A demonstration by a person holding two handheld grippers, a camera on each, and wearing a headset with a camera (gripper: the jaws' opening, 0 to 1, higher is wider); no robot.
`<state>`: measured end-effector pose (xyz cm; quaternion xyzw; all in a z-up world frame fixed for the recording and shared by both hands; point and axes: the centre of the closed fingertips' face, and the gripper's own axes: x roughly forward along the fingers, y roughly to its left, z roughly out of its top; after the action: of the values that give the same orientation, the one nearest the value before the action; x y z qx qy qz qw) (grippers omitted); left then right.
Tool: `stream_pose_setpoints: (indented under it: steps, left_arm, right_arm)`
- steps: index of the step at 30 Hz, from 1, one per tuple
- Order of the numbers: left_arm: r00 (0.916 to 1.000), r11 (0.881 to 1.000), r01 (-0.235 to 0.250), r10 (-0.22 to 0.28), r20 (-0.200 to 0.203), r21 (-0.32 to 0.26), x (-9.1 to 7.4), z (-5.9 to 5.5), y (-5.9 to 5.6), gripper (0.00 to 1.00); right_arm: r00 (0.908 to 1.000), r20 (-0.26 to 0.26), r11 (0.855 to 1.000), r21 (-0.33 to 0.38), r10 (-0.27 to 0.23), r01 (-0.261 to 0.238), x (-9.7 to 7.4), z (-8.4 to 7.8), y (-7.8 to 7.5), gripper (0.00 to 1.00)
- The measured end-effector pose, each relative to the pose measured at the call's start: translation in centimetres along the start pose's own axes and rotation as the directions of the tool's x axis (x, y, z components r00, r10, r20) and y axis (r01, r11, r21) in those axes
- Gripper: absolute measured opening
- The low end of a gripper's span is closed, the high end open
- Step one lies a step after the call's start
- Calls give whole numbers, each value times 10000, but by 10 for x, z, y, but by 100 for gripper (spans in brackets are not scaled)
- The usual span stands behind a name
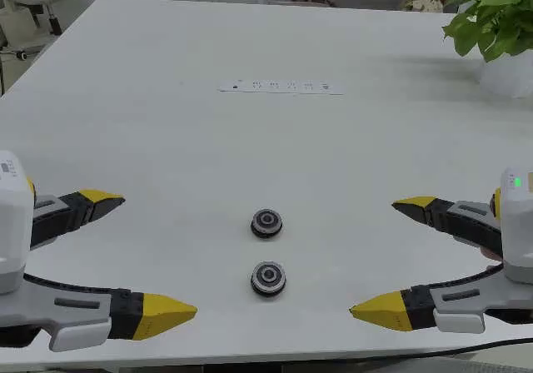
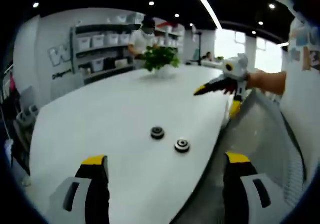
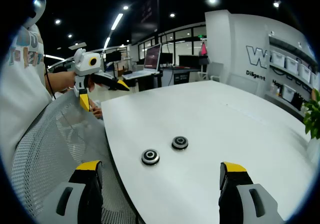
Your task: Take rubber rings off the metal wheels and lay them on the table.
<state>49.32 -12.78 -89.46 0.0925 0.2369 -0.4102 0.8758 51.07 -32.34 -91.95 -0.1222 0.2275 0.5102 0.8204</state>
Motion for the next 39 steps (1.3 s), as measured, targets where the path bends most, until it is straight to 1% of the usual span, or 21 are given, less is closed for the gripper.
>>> stream_pose_setpoints:
  steps: [5,13,32,39]
  left_arm:
    - [10000,10000,-48,48,5,34,-1,3,1,98]
    - [9999,9999,-120,120,-30,-4,-4,2,4,98]
    - [9999,10000,-93,93,101,-1,-5,5,6,99]
    - [9999,9999,-99,99,112,16,-4,4,6,99]
  right_arm:
    - [10000,23,10000,-70,25,-24,0,3,-3,98]
    - [10000,69,9999,-157,49,-48,2,7,-4,98]
    - [9999,107,9998,-195,37,-35,0,7,-4,99]
    - [9996,166,9995,-231,230,-227,4,6,-4,99]
